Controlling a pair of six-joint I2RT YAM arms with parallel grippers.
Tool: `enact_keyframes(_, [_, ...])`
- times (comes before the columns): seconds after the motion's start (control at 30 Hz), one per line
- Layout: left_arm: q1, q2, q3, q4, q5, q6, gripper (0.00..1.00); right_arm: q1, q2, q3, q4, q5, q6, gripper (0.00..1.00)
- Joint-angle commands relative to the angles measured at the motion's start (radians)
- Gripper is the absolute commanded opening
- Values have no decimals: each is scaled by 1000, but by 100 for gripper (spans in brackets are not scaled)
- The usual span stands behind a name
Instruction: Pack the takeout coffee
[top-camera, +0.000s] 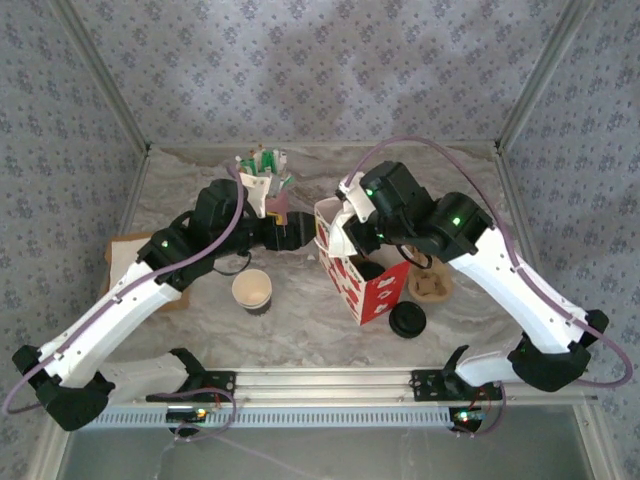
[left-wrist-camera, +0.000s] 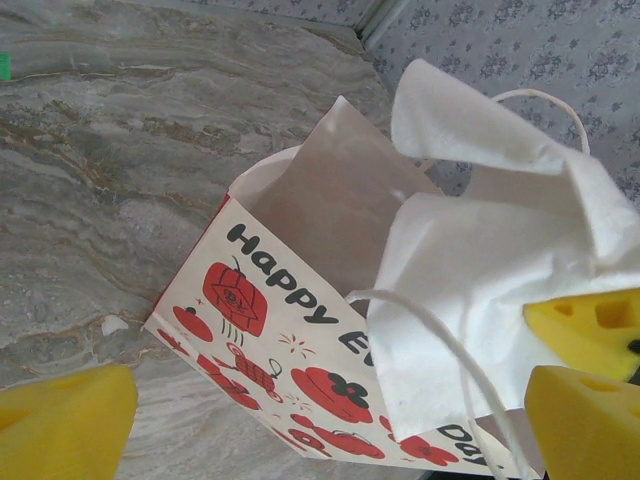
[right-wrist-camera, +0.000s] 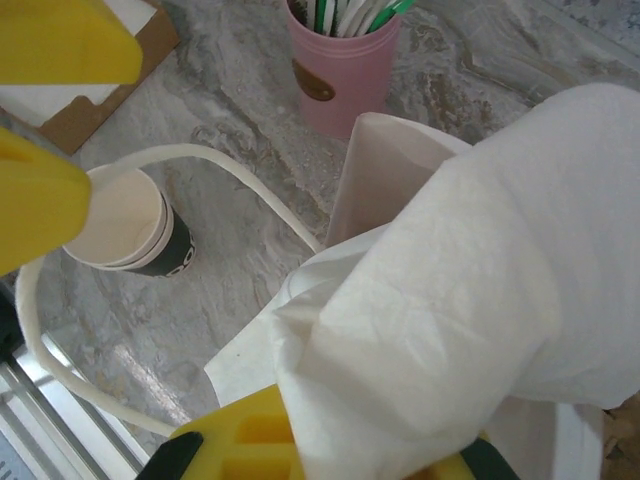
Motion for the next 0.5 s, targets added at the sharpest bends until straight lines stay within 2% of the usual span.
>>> enact_keyframes(0.0, [-4,7,1,22,-8,18,100,6,10,35,-25,-5,-20,0])
enact_keyframes(0.17, [-3,15,4,24,-6,20,99,-15,22,12,-21,-69,-8,0])
enact_keyframes(0.47, [-4,17,3,25,-3,21,99,-172,27,-63,35,-292,37,0])
